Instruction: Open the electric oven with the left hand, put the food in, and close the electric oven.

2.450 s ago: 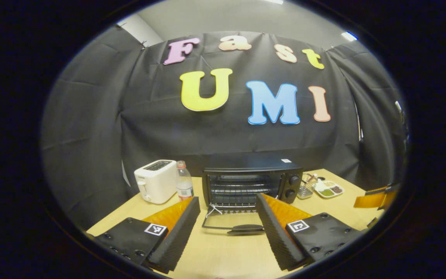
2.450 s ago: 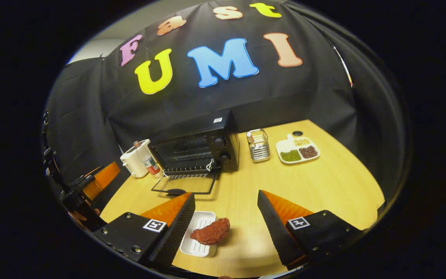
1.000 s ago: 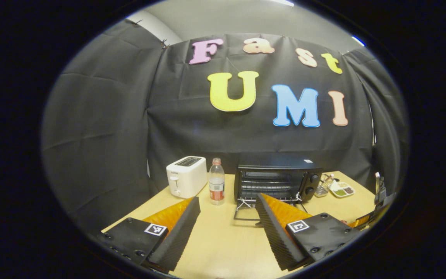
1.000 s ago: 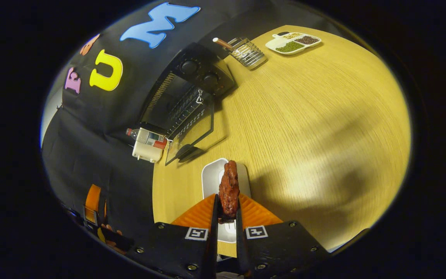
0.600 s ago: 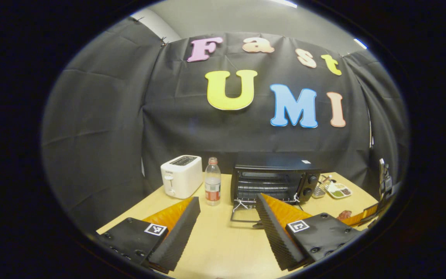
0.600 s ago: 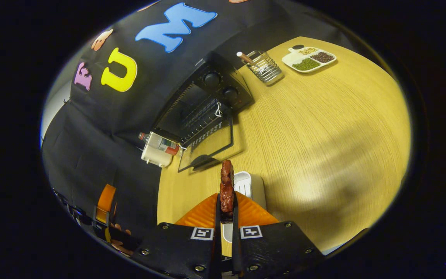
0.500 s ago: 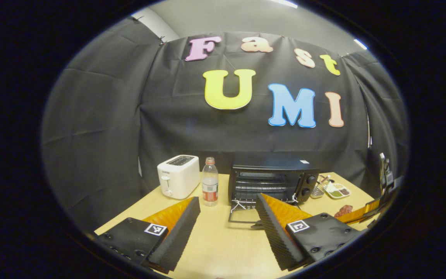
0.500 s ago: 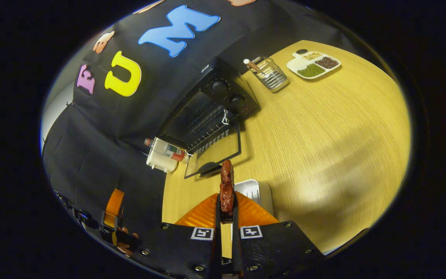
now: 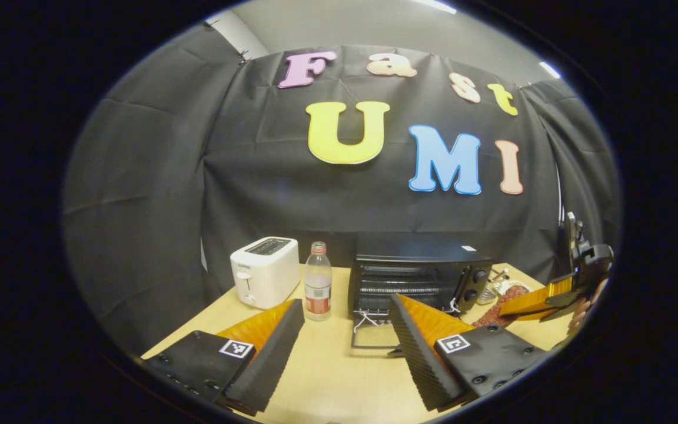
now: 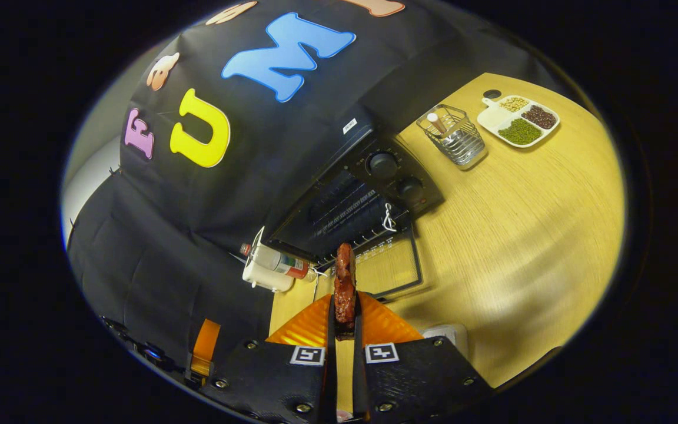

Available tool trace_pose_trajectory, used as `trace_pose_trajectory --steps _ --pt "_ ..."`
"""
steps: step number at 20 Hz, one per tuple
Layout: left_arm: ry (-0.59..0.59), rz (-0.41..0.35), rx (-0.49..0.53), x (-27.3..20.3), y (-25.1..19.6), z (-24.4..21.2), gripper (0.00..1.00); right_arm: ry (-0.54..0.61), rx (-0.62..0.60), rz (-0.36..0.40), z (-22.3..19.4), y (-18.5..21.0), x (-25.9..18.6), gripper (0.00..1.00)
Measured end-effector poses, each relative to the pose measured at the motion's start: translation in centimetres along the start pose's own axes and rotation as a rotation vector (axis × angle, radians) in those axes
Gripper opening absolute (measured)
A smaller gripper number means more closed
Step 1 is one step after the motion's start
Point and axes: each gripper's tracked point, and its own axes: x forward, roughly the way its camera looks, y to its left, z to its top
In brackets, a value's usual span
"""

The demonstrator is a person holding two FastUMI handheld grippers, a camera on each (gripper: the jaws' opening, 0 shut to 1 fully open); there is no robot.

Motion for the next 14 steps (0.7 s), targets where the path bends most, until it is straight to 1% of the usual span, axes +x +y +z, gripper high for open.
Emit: trace_pose_trajectory --steps 5,8,10,14 --pt "0.022 0.024 -0.006 1.6 2.6 -0.7 1.0 -0.025 0.012 0.005 1.1 1.4 3.6 0.11" --pt "0.029 0.052 -0.006 2.0 4.2 -1.2 1.0 -0.042 0.011 0.018 1.7 2.4 6.0 0.11" --pt "0.04 0.069 -0.005 2.0 5.2 -1.3 1.0 -0.054 0.007 0.012 2.2 2.7 7.7 0.11" --pt "0.068 0.114 0.004 1.9 7.3 -2.0 1.0 -0.092 0.036 0.022 3.6 3.4 11.5 0.11"
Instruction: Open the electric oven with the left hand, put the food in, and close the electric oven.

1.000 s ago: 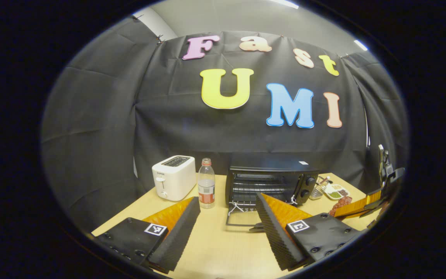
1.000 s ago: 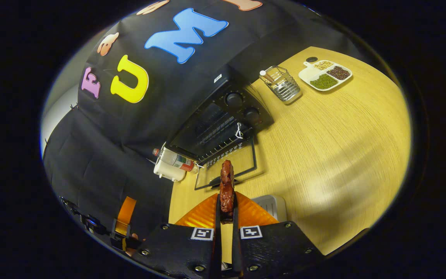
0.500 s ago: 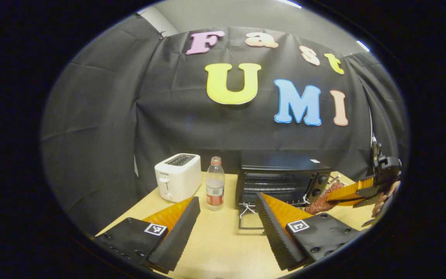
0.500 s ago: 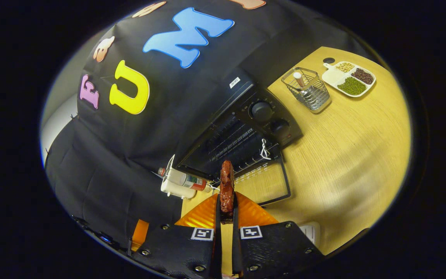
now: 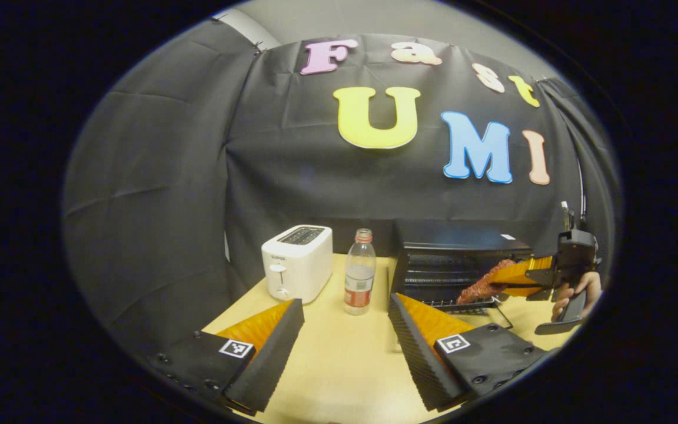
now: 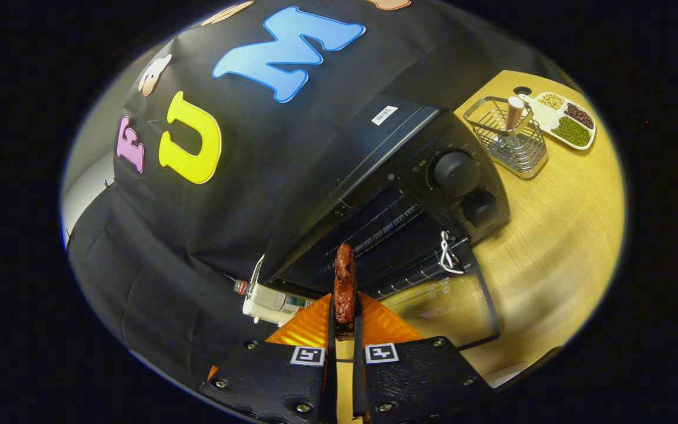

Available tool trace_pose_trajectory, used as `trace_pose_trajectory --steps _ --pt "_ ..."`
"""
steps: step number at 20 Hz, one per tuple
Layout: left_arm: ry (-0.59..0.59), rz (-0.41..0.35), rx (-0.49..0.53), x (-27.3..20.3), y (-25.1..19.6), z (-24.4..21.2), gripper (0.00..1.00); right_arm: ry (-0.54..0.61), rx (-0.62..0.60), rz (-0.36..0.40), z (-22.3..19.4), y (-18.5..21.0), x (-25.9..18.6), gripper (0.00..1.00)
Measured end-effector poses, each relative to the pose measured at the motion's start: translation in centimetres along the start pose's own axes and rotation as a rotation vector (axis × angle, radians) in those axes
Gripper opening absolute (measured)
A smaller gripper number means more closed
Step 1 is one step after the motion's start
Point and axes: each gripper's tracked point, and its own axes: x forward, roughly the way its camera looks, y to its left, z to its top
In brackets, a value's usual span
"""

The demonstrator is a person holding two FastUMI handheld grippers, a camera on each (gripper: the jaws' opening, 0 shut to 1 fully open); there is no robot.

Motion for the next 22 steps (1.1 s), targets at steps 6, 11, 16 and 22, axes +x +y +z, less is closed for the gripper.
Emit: trace_pose_trajectory --steps 6,11,16,22 --pt "0.039 0.058 0.008 -0.1 1.8 -0.7 1.0 -0.032 -0.036 -0.015 0.8 0.4 4.3 0.11" --pt "0.045 0.064 0.038 0.4 2.3 -0.6 0.98 -0.088 -0.043 -0.02 1.2 -0.2 6.7 0.11" --pt "0.037 0.064 0.066 0.2 2.5 -0.2 0.97 -0.113 -0.092 -0.032 1.6 -0.9 7.8 0.1" --pt "0.052 0.083 0.055 0.0 2.9 -0.9 0.98 -0.181 -0.309 -0.172 3.5 -2.4 7.7 0.31"
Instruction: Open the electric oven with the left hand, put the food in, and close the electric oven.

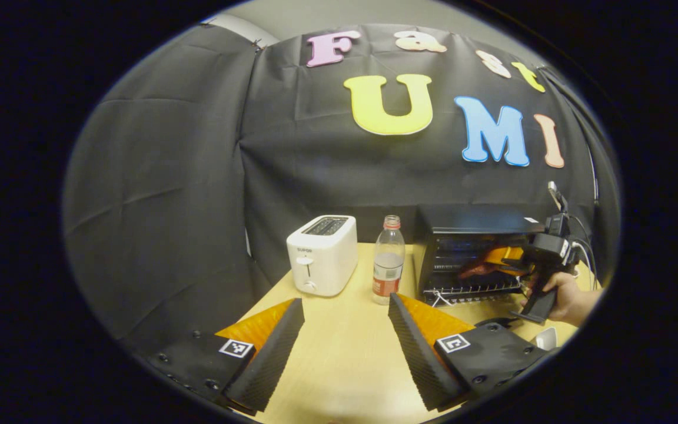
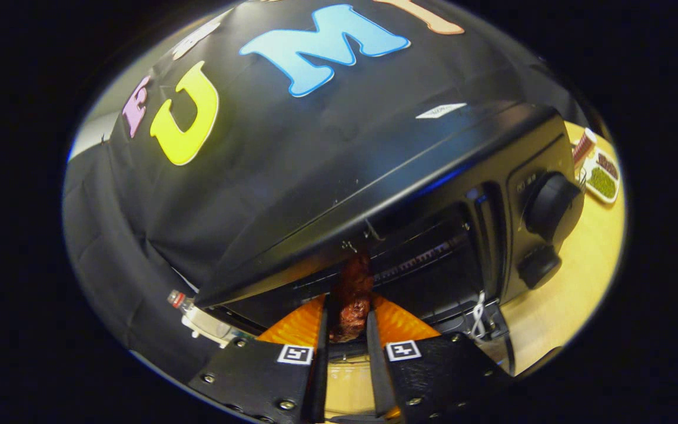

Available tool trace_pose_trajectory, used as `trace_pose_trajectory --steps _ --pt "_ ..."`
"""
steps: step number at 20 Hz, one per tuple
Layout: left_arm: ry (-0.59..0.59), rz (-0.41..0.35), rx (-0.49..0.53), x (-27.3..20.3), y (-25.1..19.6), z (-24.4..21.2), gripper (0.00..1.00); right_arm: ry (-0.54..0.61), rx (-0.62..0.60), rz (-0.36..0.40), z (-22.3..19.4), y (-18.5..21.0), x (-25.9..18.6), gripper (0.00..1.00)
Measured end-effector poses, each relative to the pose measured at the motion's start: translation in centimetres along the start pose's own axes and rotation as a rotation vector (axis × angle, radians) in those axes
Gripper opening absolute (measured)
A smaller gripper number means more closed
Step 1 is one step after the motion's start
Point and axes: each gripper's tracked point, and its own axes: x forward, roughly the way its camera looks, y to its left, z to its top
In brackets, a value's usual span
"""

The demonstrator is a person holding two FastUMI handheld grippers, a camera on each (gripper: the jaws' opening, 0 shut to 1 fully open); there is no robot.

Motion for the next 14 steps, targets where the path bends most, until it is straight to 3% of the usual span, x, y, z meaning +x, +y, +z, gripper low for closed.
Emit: trace_pose_trajectory --steps 2,6,14 --pt "-0.001 0.006 0.003 -0.2 0.2 0.0 1.0 -0.004 -0.065 -0.047 0.3 -0.9 -0.2 0.48" --pt "-0.008 -0.01 0.009 -0.2 -1.0 0.2 1.0 -0.045 -0.147 -0.067 1.9 -1.4 -2.0 0.97" --pt "-0.055 -0.113 0.006 -0.8 -7.1 1.4 1.0 -0.135 -0.311 -0.022 5.0 -0.7 -11.6 0.97"
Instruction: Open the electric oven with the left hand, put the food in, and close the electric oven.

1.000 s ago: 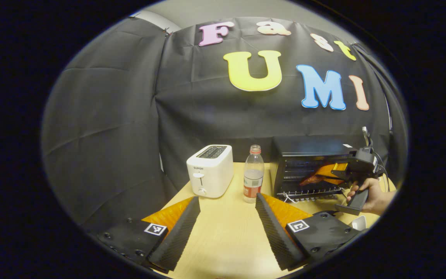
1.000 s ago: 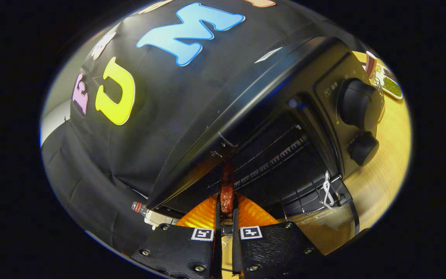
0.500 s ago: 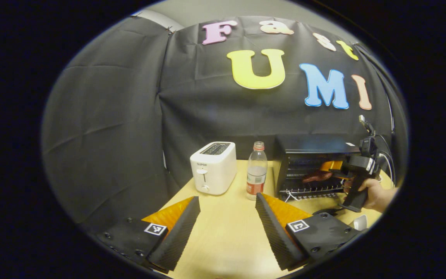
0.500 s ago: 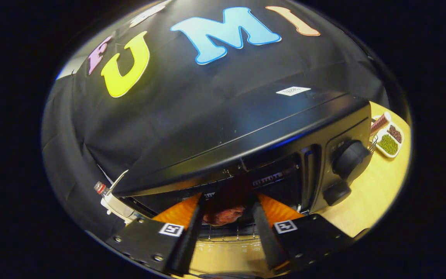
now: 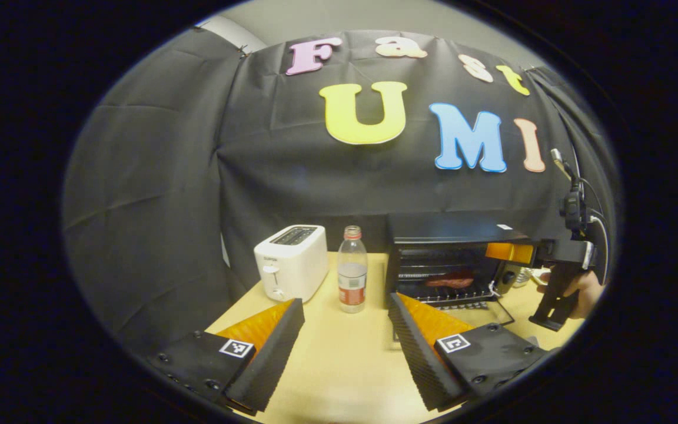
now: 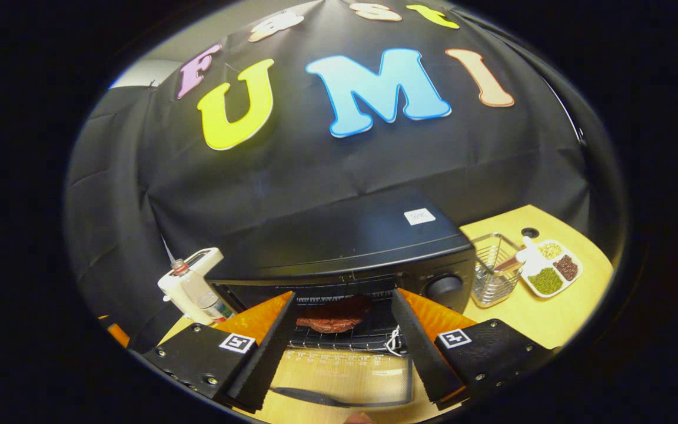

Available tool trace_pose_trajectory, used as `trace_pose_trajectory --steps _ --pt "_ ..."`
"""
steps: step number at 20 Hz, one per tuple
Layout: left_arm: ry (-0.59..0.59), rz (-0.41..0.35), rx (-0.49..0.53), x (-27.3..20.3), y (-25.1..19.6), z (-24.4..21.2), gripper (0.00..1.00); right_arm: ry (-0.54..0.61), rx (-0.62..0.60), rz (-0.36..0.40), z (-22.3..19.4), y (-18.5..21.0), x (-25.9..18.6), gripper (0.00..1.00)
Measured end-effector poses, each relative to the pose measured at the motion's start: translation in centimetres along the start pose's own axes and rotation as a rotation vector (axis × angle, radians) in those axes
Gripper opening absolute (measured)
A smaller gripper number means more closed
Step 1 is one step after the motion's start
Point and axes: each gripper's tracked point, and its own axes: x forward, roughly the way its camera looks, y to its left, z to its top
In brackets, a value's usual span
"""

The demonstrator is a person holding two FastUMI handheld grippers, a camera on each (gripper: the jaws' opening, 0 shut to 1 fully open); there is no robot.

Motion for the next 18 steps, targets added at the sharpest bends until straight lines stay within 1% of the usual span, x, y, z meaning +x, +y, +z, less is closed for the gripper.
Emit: trace_pose_trajectory --steps 2,3,4,5,6,7,8,10,13,14,16,17,18 --pt "-0.001 -0.027 0.001 0.0 -1.8 -0.4 1.0 -0.034 -0.032 0.002 1.1 -0.5 -3.2 0.97" --pt "0.004 -0.041 0.0 0.0 -2.8 -0.6 0.98 -0.057 -0.052 -0.004 1.8 -1.0 -4.6 0.97" --pt "0.008 -0.055 -0.001 0.0 -3.6 -0.7 0.98 -0.079 -0.07 -0.016 2.3 -1.6 -5.9 0.97" --pt "0.012 -0.073 -0.002 -0.1 -4.6 -0.9 1.0 -0.094 -0.086 -0.026 2.7 -2.1 -7.3 0.97" --pt "0.016 -0.088 -0.001 -0.1 -5.4 -1.2 0.98 -0.108 -0.099 -0.036 3.0 -2.6 -8.6 0.97" --pt "0.019 -0.103 0.0 -0.1 -6.2 -1.4 1.0 -0.119 -0.112 -0.045 3.3 -3.0 -9.8 0.97" --pt "0.025 -0.118 0.003 0.0 -7.0 -1.7 0.98 -0.128 -0.123 -0.053 3.5 -3.5 -10.9 0.97" --pt "0.045 -0.148 0.009 0.3 -8.6 -2.5 0.97 -0.142 -0.138 -0.076 3.7 -4.6 -13.0 0.97" --pt "0.089 -0.188 0.007 0.8 -11.0 -4.3 0.97 -0.157 -0.163 -0.119 4.0 -6.6 -15.9 0.97" --pt "0.104 -0.202 0.002 0.9 -11.8 -4.9 0.94 -0.161 -0.173 -0.138 3.9 -7.5 -16.7 0.97" --pt "0.138 -0.226 -0.004 1.3 -13.2 -6.2 1.0 -0.173 -0.185 -0.174 4.0 -9.0 -18.6 0.97" --pt "0.152 -0.237 -0.004 1.5 -13.9 -6.8 1.0 -0.178 -0.185 -0.191 4.1 -9.5 -19.4 0.97" --pt "0.168 -0.248 -0.002 1.7 -14.5 -7.5 0.98 -0.184 -0.184 -0.21 4.1 -10.3 -20.2 0.97"
